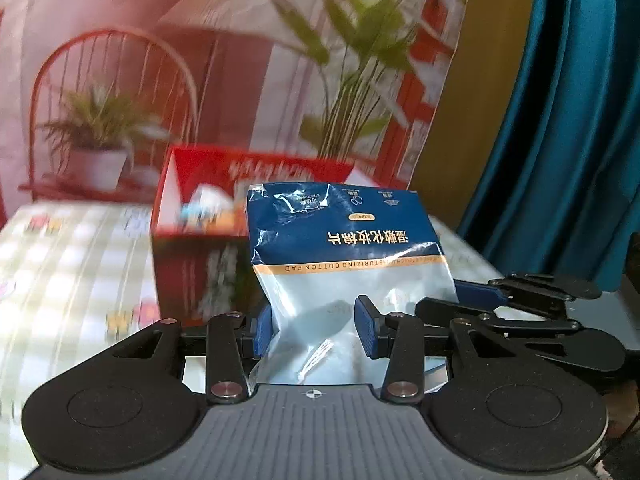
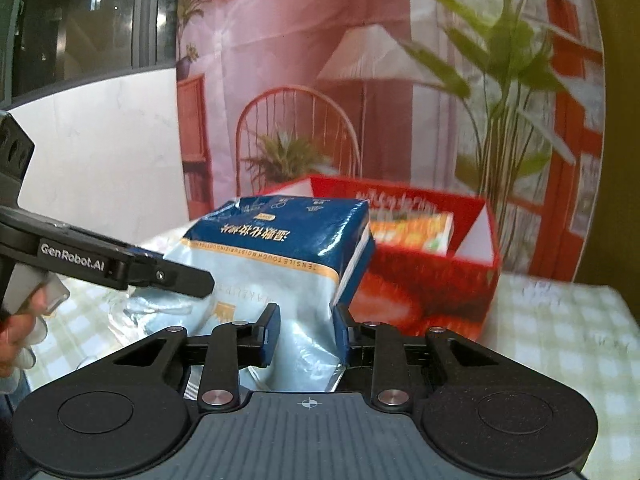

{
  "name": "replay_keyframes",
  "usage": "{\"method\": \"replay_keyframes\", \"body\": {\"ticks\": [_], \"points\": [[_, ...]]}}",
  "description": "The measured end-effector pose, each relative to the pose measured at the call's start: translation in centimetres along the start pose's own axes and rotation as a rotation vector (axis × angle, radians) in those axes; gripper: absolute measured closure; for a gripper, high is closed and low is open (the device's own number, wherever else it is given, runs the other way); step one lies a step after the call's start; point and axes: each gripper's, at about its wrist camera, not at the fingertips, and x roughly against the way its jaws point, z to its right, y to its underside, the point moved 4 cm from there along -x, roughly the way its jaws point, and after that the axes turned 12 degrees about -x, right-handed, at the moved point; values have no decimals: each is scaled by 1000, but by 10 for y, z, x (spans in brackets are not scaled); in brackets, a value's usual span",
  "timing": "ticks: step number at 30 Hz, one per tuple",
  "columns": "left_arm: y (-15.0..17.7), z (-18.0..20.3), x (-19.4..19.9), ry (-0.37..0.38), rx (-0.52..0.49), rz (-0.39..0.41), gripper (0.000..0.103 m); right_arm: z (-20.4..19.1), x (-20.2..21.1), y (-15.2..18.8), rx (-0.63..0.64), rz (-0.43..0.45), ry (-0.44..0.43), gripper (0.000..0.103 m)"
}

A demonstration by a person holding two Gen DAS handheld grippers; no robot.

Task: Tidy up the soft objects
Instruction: 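Lift the cotton pad bag with both grippers and carry it over the box, then lower the cotton pad bag into the box and open both grippers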

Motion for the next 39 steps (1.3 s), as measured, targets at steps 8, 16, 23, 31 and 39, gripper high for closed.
{"method": "replay_keyframes", "body": {"ticks": [8,16,23,31,39], "points": [[-69,-17,-32,41,-12,60,58,26,-29,-73,25,53,41,76],[-110,-42,-91,82,-20,65,58,58,-80,-120,33,53,112,77],[-92,-56,-159,102,-2,-86,58,84,-134,-110,61,-72,175,77],[-71,-62,-205,115,3,-218,58,95,-164,-89,114,-198,211,77],[-70,-55,-221,99,-11,-256,58,100,-174,-87,148,-229,238,76]]}}
